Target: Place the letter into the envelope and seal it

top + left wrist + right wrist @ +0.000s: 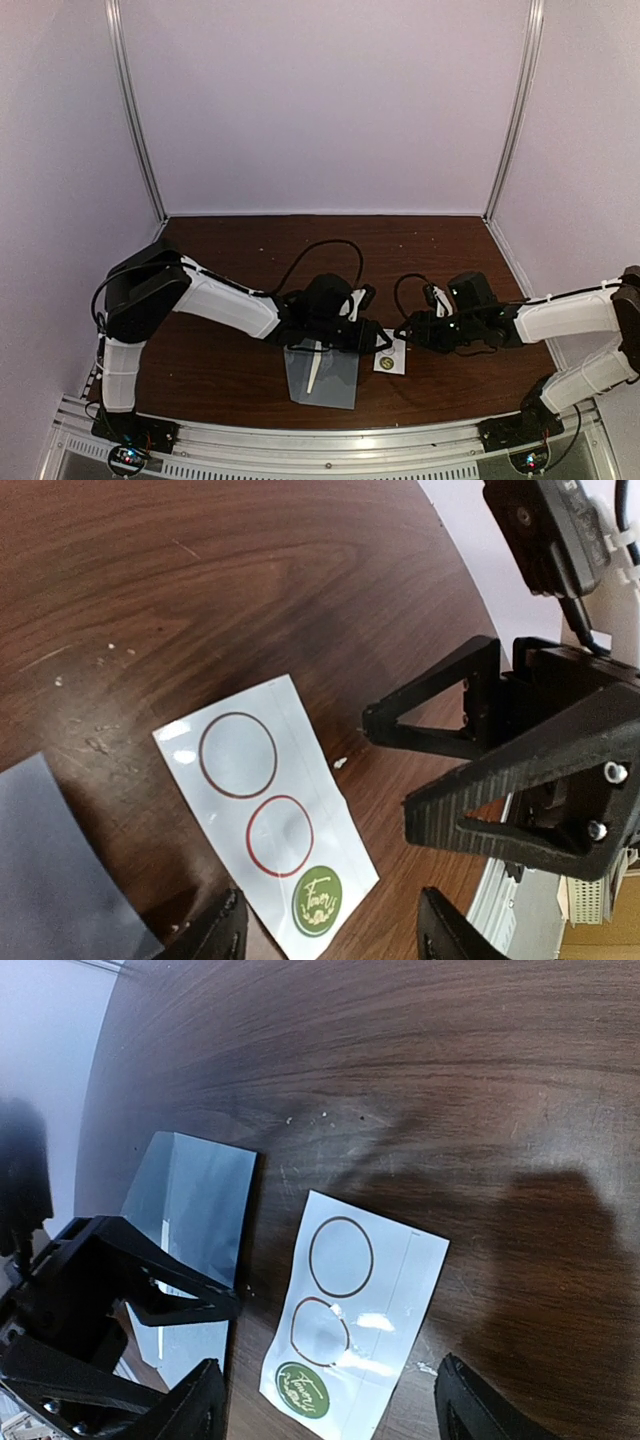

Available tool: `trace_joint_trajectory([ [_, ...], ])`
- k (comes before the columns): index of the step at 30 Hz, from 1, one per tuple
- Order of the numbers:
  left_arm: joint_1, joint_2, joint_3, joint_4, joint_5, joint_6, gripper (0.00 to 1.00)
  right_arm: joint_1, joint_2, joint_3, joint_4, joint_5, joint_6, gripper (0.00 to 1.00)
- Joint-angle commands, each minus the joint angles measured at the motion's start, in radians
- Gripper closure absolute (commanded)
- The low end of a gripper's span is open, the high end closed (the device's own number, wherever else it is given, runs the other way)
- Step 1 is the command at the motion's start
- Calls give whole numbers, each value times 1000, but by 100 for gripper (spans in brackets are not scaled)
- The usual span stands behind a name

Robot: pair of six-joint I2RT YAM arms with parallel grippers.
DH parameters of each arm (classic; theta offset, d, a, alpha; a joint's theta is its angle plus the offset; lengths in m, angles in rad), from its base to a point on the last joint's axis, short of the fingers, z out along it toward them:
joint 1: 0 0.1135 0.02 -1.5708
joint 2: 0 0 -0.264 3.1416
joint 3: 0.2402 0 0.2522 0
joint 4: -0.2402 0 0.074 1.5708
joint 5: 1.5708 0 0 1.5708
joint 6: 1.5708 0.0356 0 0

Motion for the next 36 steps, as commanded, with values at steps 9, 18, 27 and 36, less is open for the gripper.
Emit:
trace_joint_trajectory([
  [9,-9,86,57,12,28,0,43,-7,79,-54,152,-65,74,31],
  [18,-13,117,57,15,27,-3,43,-6,137,-60,222,-104,102,34],
  [27,-13,126,61,21,33,1,46,3,175,-66,267,-121,120,38],
  [36,-13,132,70,-4,12,12,68,10,190,-58,271,-122,124,40],
])
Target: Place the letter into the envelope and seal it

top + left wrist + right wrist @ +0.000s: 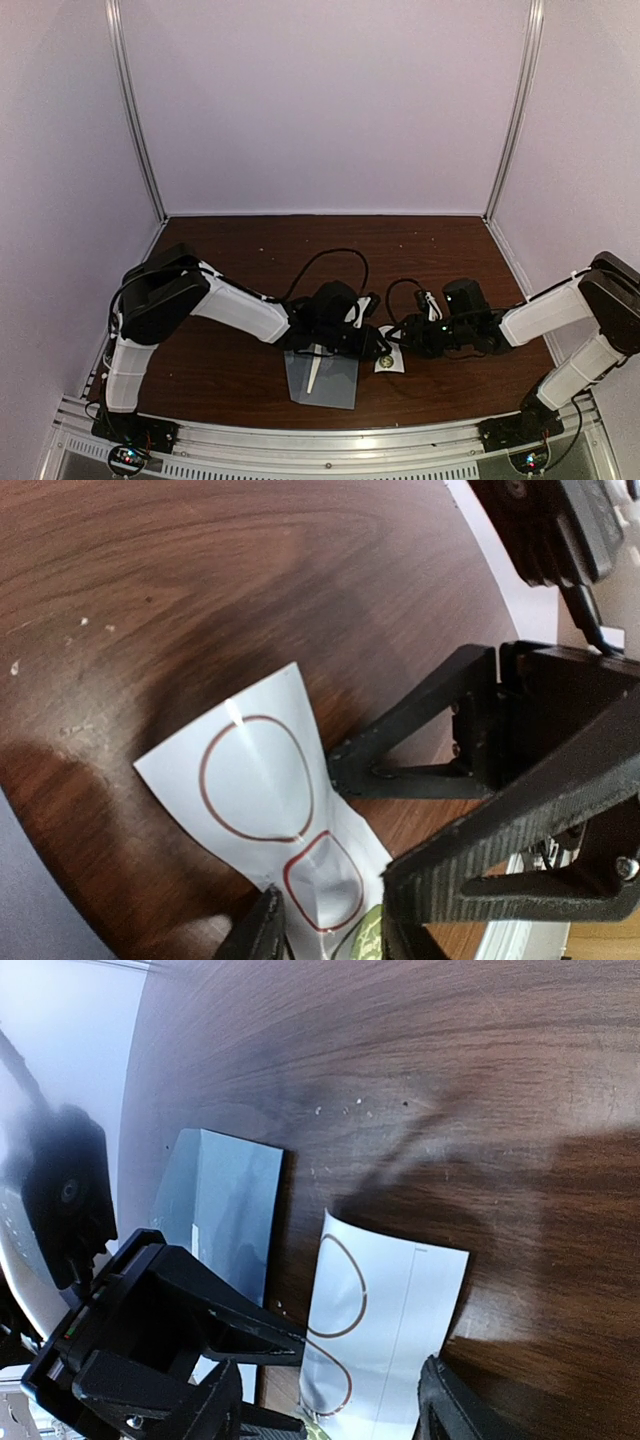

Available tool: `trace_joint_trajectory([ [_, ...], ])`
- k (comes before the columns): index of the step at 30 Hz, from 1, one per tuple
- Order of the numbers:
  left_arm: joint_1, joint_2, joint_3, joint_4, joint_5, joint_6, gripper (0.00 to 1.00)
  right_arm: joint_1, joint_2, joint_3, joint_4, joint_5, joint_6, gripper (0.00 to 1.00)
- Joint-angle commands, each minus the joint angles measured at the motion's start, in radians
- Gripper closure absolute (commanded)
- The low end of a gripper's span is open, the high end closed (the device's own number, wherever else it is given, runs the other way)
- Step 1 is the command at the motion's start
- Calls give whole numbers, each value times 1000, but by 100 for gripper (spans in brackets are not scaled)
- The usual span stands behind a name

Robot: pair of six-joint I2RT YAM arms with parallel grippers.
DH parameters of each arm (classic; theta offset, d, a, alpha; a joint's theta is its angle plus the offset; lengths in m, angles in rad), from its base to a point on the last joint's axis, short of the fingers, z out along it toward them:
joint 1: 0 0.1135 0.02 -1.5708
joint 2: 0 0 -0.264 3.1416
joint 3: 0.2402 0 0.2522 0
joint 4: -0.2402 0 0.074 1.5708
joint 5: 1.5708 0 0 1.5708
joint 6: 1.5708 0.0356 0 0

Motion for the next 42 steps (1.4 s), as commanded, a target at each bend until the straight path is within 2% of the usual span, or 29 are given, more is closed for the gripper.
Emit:
trace_joint_trajectory([
  [1,-5,32,19,-29,-19,15,71,6,18,-12,-30,-2,5,40],
  [12,-6,34,33,-51,-26,24,100,8,3,-10,-42,6,6,42],
  [17,-4,-6,30,-65,-59,45,100,8,-97,15,-140,65,-30,41],
  [23,-2,-166,-19,-52,-135,127,100,0,-293,49,-274,140,-90,28],
  [27,-2,-326,-91,-5,-156,201,100,1,-419,40,-236,98,-106,16],
  [31,-3,-456,-169,61,-99,278,100,5,-489,28,-121,-19,-97,7],
  [37,-3,-562,-215,43,-11,341,100,96,-522,81,15,-96,-109,6],
  [42,-3,-605,-248,70,12,337,100,173,-508,125,52,-70,-123,18],
])
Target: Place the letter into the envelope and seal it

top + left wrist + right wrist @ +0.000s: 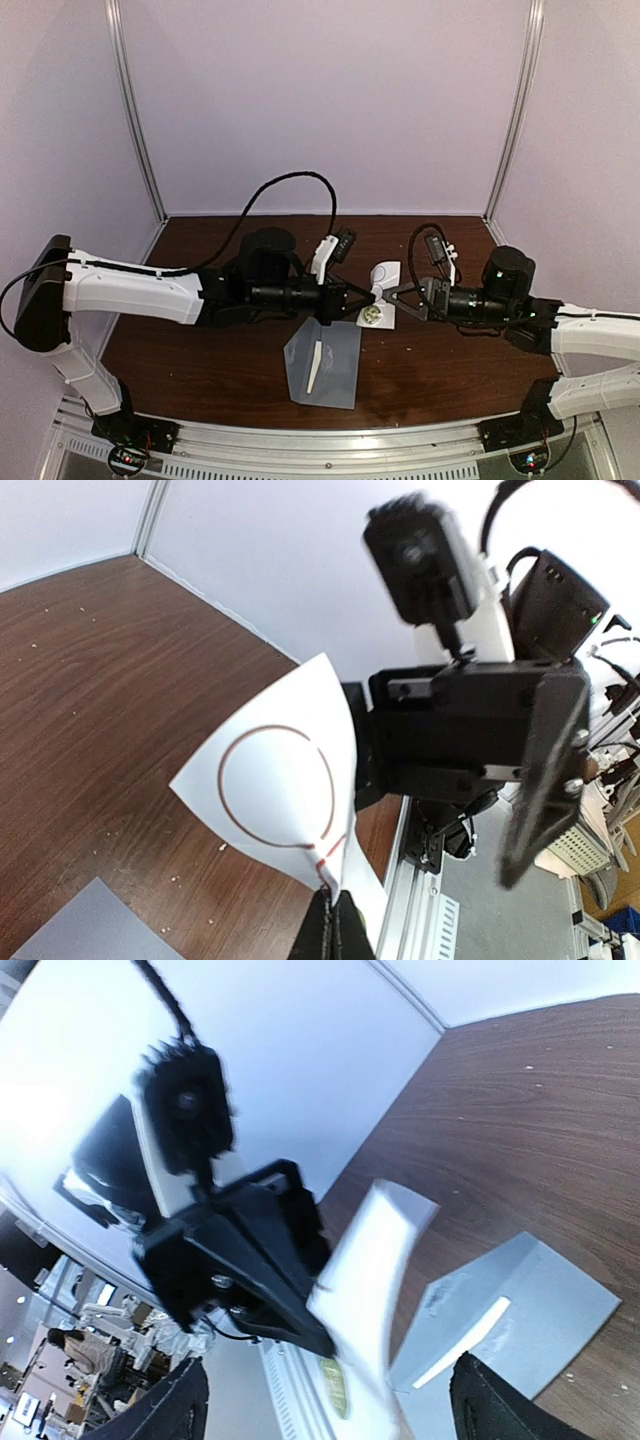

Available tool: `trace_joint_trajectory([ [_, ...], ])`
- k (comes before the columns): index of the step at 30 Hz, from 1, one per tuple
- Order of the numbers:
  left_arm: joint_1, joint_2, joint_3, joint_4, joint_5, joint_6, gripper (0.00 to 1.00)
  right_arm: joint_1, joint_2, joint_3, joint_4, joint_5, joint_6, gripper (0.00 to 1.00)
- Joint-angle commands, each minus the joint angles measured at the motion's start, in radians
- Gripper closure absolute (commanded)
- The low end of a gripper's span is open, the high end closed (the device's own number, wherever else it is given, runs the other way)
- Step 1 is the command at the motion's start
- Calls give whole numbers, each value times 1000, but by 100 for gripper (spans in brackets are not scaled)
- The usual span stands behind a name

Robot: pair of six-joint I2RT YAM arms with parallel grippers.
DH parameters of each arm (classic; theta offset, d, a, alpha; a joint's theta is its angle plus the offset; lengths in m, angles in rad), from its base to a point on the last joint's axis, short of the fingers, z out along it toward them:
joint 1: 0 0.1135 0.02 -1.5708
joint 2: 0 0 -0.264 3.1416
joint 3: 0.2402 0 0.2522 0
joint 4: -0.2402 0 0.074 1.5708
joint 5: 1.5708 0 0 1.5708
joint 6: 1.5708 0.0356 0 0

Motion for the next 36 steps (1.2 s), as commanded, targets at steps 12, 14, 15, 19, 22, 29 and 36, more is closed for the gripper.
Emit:
trace_joint_trajectory([
  [12,-4,-67,-45,46,58,37,100,63,45,42,134,-8,-9,58],
  [14,-4,-66,-43,48,59,36,100,66,55,44,141,-12,-9,64],
  [15,-4,-65,-42,48,60,35,100,68,60,43,146,-13,-8,66],
  [19,-3,-62,-42,50,55,30,100,70,76,46,149,-16,-9,82],
  [22,-5,-70,-35,23,17,24,99,70,84,47,139,-1,-13,100],
  [29,-5,-182,-65,-72,-184,-5,56,70,40,28,147,67,-19,100],
  [36,-5,-202,-83,-111,-118,-76,65,70,31,34,130,98,-28,100],
])
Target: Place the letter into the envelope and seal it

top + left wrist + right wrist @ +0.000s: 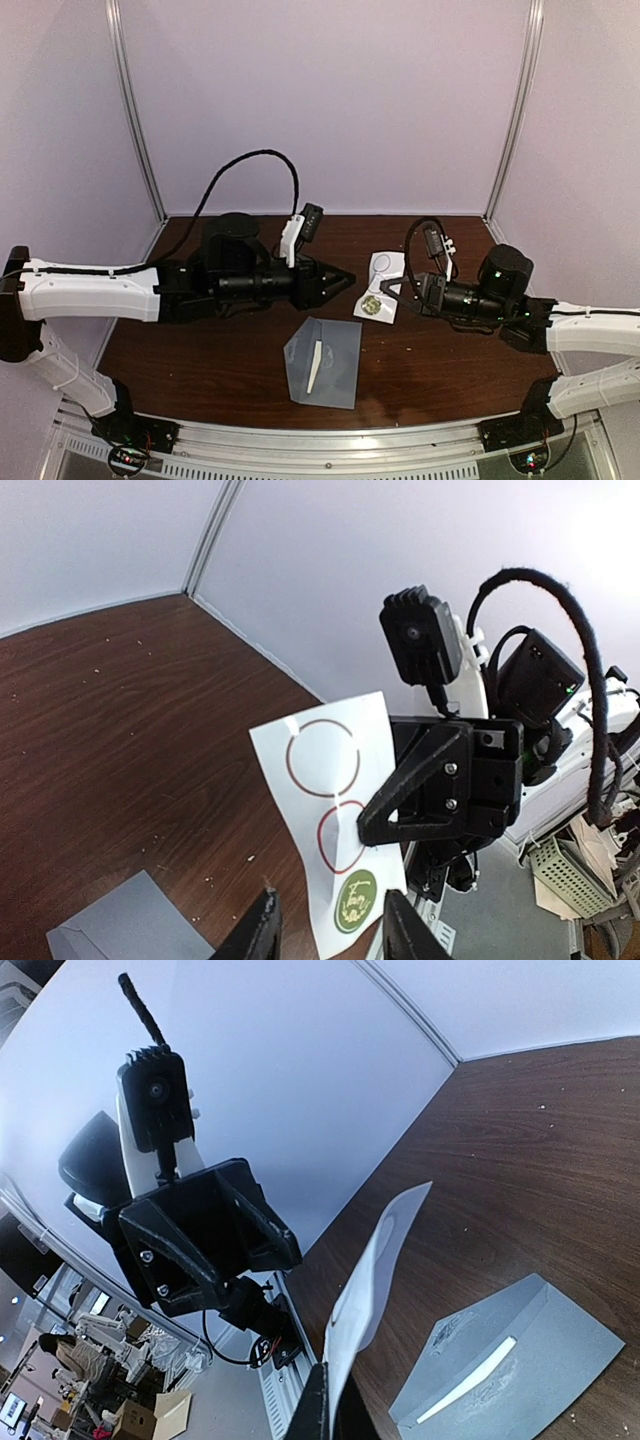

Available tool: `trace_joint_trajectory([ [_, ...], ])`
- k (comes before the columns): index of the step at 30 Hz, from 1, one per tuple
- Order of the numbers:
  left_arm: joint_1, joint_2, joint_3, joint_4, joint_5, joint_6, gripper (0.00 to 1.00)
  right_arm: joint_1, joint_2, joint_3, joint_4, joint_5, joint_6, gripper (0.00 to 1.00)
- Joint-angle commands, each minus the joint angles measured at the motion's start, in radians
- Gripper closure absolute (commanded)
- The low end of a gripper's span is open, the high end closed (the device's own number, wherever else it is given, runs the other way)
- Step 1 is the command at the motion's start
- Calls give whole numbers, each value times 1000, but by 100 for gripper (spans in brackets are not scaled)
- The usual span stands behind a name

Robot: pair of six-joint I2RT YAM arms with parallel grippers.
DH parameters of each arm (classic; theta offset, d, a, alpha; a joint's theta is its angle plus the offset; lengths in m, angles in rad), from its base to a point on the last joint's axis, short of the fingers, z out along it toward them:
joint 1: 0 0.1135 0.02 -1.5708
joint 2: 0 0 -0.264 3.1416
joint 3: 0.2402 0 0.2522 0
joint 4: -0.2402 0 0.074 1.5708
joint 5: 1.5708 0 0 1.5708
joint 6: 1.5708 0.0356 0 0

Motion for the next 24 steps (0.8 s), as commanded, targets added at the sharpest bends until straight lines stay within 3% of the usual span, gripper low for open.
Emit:
trace_joint_trajectory([
  [1,-6,4,-29,9,54,-69,65,5,-11,6,10,36,-15,100],
  [11,-29,61,-46,103,171,-145,69,5,14,15,19,31,-11,100],
  [24,-31,98,-45,107,135,-178,69,5,21,12,32,3,-5,100],
])
